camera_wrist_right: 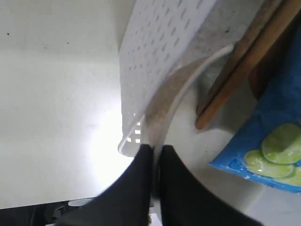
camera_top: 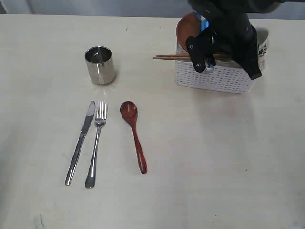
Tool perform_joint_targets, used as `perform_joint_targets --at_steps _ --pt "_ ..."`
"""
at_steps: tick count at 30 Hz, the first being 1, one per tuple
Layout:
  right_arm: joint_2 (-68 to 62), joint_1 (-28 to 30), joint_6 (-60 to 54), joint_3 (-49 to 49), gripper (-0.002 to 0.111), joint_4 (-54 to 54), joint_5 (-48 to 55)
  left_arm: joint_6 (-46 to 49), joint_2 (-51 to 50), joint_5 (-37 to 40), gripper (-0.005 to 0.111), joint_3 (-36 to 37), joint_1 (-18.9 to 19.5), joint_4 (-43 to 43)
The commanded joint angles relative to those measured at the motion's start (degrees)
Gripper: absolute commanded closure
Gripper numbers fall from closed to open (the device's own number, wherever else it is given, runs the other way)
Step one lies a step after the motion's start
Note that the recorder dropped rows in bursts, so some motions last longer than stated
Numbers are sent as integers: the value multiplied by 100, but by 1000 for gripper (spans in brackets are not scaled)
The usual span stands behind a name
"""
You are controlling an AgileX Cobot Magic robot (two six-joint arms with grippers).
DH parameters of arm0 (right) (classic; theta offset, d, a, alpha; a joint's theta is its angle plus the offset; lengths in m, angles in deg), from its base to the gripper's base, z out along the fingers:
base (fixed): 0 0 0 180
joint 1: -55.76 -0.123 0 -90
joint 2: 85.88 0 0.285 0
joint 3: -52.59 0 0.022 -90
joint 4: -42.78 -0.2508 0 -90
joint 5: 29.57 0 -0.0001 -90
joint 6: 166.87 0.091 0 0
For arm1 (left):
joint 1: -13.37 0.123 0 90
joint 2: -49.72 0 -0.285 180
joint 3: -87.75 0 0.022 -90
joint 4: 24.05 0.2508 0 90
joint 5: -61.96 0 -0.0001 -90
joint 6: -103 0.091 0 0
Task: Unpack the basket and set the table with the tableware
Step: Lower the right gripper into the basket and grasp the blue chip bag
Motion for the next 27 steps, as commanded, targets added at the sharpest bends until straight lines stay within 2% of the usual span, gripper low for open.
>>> perform_joint_targets --at_steps 1,5,9,11,12,14,15,21,27 --pt "-182 15 -15 3 109 -32 52 -3 16 -3 107 20 11 -19" --pt "-330 15 90 3 109 -32 52 -3 16 -3 107 20 11 -19" --pt "-344 15 952 3 108 -19 -48 -3 16 -3 107 20 11 -19" --pt "-344 15 952 3 95 -30 -117 -3 16 -3 107 20 11 -19" --pt "-344 15 1090 3 76 11 -156 -3 16 -3 107 20 11 -19" --pt "-344 15 1253 3 53 58 -156 -3 16 -3 107 20 11 -19" --pt "-344 15 1280 3 49 58 -156 -3 16 -3 107 20 11 -19" --pt "-278 5 1999 13 48 101 -207 -3 16 -3 107 20 11 -19" --pt "79 17 2987 13 48 50 -767 -3 16 -3 107 20 11 -19"
